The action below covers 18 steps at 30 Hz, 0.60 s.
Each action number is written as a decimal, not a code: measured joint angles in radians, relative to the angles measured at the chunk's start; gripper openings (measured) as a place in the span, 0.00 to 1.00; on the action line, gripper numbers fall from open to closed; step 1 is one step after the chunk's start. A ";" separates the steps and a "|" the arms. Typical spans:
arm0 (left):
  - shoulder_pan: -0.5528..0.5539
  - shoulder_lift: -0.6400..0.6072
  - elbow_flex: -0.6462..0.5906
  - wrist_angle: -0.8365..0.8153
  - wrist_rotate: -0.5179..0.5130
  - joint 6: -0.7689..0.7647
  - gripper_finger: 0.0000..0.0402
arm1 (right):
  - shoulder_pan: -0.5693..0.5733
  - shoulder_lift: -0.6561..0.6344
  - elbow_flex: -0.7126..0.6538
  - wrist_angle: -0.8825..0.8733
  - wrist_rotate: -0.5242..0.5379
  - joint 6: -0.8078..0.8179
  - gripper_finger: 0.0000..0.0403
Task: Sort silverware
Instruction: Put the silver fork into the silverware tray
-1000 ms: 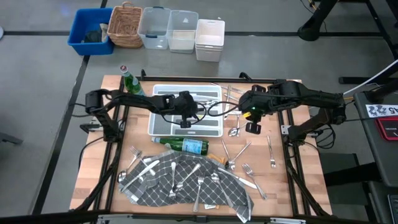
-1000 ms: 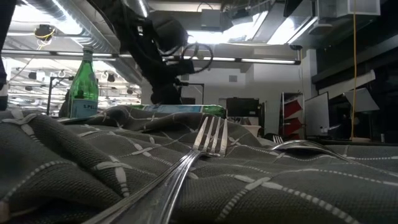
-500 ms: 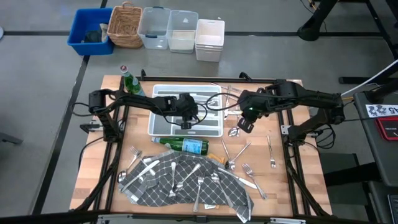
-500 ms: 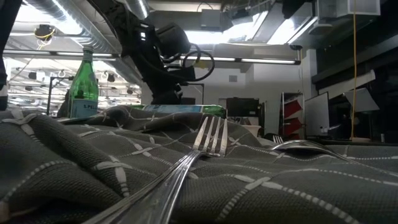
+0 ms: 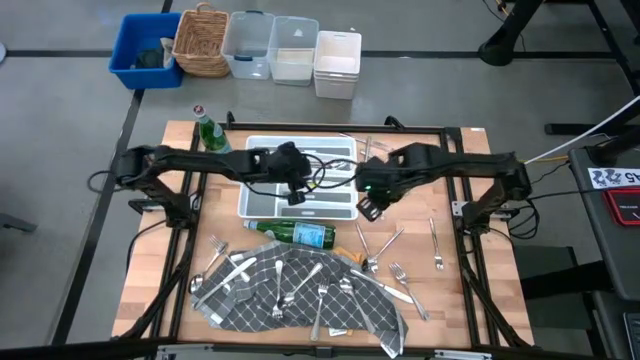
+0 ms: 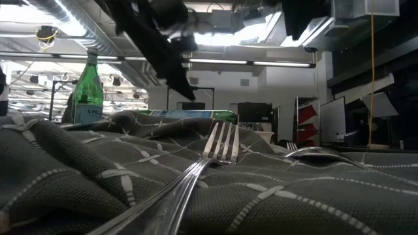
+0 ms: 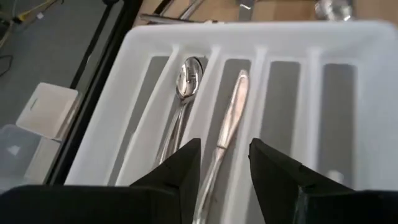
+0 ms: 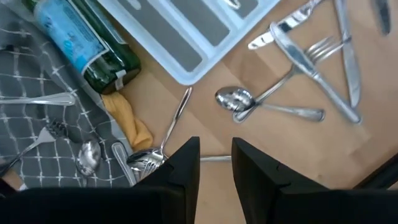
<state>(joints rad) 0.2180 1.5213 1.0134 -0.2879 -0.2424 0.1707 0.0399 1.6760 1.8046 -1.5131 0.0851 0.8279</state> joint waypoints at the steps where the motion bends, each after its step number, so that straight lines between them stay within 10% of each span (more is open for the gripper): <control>1: -0.003 -0.028 0.000 -0.028 0.000 -0.008 0.31 | 0.000 0.014 0.000 0.000 -0.007 0.013 0.23; 18: -0.002 -0.442 0.000 -0.477 0.187 -0.157 0.31 | 0.130 0.250 0.000 0.081 -0.053 0.166 0.23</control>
<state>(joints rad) 0.2157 1.0798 1.0134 -0.7649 -0.0555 0.0133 0.1699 1.9260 1.8046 -1.4321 0.0319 0.9940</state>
